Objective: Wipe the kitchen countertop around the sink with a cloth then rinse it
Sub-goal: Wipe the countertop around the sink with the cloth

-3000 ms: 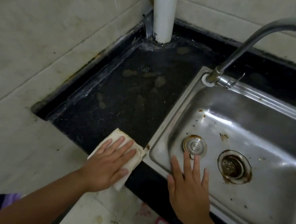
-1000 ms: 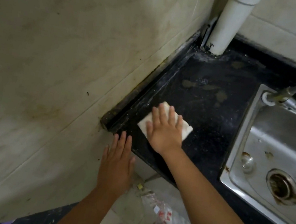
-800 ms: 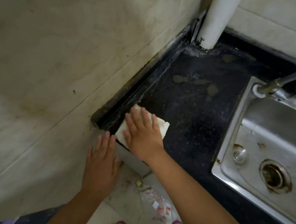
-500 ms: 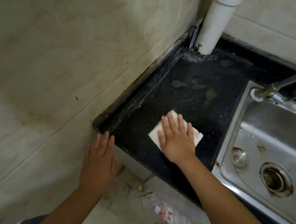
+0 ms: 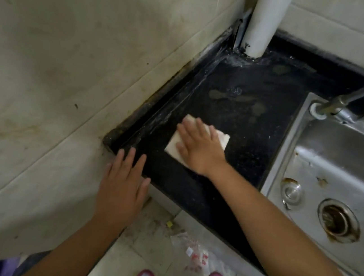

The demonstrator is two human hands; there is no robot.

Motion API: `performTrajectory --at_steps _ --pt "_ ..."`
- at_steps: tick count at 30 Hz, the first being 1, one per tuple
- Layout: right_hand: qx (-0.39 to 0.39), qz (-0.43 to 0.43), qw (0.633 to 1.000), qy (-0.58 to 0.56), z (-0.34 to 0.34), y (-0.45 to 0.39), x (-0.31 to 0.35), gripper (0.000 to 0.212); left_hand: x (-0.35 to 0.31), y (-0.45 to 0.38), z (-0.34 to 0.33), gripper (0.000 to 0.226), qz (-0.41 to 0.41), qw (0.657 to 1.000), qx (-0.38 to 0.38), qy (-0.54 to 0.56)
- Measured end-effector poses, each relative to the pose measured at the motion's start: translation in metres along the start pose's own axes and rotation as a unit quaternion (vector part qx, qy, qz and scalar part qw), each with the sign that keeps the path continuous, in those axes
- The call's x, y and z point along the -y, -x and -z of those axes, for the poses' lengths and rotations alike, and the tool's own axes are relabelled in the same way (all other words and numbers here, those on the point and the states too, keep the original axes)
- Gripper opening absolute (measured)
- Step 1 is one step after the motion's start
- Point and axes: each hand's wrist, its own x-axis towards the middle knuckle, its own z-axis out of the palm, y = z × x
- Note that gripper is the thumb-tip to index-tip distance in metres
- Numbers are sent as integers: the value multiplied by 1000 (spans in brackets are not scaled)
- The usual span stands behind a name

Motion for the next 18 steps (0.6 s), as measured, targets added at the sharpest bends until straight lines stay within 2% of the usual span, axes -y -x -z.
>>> performTrajectory --at_steps 3,6,8,11,13,14,16,18 --pt "-8 -49 999 -9 15 -27 -35 53 -17 -14 1 68 -20 1000 -1 3" --pt "-16 -92 995 -30 21 -36 -58 53 -36 -24 -1 74 -3 999 -10 42" --pt "-13 -103 994 -33 17 -23 -59 54 -47 -34 -2 68 4 999 1 36" --pt "-46 -38 998 -2 -7 23 -51 60 -59 -52 -3 57 25 999 21 14" --pt "-55 24 998 11 -14 55 -58 84 -62 -60 -7 58 36 999 38 4" --pt "-31 40 999 10 -17 64 -68 95 -63 -60 -11 61 41 998 48 -1" --pt "-3 52 999 11 -17 70 -85 98 -66 -57 -15 79 38 998 54 -11" --pt "-43 45 998 32 -10 64 -90 95 -66 -57 -15 90 37 998 47 -2"
